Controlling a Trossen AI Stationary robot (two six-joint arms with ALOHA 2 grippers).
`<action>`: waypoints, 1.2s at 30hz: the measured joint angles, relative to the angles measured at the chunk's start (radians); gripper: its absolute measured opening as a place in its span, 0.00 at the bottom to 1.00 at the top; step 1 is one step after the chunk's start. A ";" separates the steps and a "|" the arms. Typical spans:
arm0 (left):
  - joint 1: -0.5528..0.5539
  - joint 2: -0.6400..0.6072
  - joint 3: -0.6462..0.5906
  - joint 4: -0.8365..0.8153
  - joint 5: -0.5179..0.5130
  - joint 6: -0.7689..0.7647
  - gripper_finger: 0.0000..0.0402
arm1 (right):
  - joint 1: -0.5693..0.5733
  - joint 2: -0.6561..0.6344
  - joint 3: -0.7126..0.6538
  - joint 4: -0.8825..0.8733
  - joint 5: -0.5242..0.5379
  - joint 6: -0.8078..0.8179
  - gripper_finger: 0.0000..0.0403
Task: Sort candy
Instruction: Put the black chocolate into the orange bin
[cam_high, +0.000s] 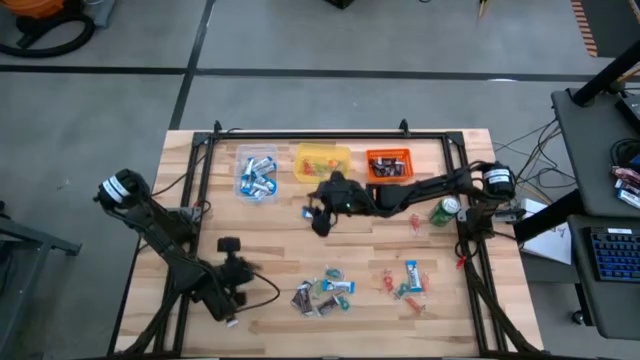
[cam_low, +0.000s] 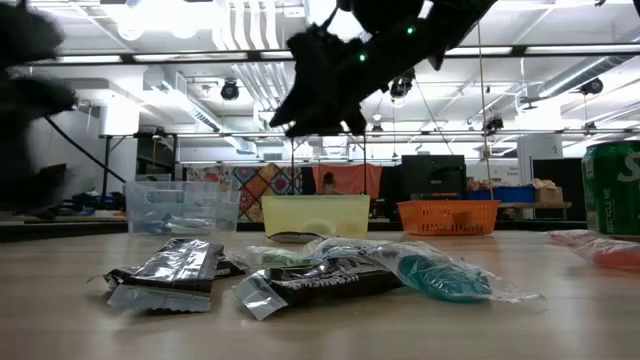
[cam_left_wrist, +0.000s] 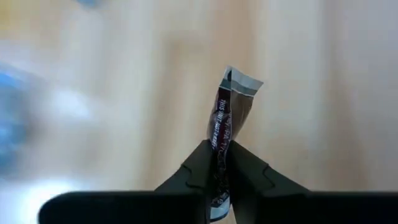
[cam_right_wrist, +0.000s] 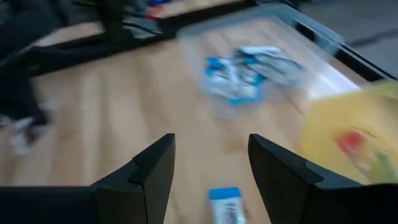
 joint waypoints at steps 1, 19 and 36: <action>0.013 -0.001 0.003 -0.002 -0.082 0.000 0.04 | 0.016 0.000 -0.008 0.027 0.000 -0.012 0.48; 0.124 -0.076 0.009 0.612 -0.602 0.556 0.00 | 0.238 0.007 -0.132 0.581 -0.053 -0.308 0.48; 0.193 -0.074 0.010 0.866 -0.585 0.671 0.00 | 0.235 0.008 -0.102 0.583 -0.104 -0.276 0.48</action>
